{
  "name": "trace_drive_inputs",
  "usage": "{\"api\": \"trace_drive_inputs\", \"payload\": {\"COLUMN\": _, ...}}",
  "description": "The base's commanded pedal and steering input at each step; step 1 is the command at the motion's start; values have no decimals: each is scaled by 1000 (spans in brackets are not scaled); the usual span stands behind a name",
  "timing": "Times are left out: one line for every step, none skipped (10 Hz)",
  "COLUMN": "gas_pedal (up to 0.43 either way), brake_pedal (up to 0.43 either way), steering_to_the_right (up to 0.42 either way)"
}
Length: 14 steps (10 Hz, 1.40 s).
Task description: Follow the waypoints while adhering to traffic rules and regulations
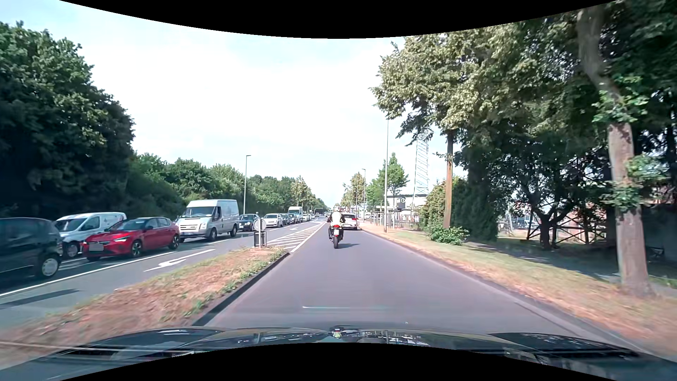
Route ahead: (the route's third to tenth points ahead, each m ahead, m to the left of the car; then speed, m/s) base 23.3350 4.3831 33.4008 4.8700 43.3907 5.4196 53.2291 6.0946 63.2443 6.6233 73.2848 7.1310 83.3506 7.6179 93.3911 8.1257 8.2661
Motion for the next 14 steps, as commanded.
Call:
{"api": "trace_drive_inputs", "payload": {"gas_pedal": 0, "brake_pedal": 0, "steering_to_the_right": -9}}
{"api": "trace_drive_inputs", "payload": {"gas_pedal": 0, "brake_pedal": 0, "steering_to_the_right": -9}}
{"api": "trace_drive_inputs", "payload": {"gas_pedal": 0, "brake_pedal": 0, "steering_to_the_right": -9}}
{"api": "trace_drive_inputs", "payload": {"gas_pedal": 0, "brake_pedal": 0, "steering_to_the_right": -10}}
{"api": "trace_drive_inputs", "payload": {"gas_pedal": 0, "brake_pedal": 0, "steering_to_the_right": -9}}
{"api": "trace_drive_inputs", "payload": {"gas_pedal": 0, "brake_pedal": 0, "steering_to_the_right": -10}}
{"api": "trace_drive_inputs", "payload": {"gas_pedal": 0, "brake_pedal": 0, "steering_to_the_right": -9}}
{"api": "trace_drive_inputs", "payload": {"gas_pedal": 0, "brake_pedal": 0, "steering_to_the_right": -7}}
{"api": "trace_drive_inputs", "payload": {"gas_pedal": 0, "brake_pedal": 0, "steering_to_the_right": -7}}
{"api": "trace_drive_inputs", "payload": {"gas_pedal": 0, "brake_pedal": 0, "steering_to_the_right": -8}}
{"api": "trace_drive_inputs", "payload": {"gas_pedal": 0, "brake_pedal": 0, "steering_to_the_right": -8}}
{"api": "trace_drive_inputs", "payload": {"gas_pedal": 0, "brake_pedal": 0, "steering_to_the_right": -9}}
{"api": "trace_drive_inputs", "payload": {"gas_pedal": 0, "brake_pedal": 0, "steering_to_the_right": -9}}
{"api": "trace_drive_inputs", "payload": {"gas_pedal": 0, "brake_pedal": 0, "steering_to_the_right": -10}}
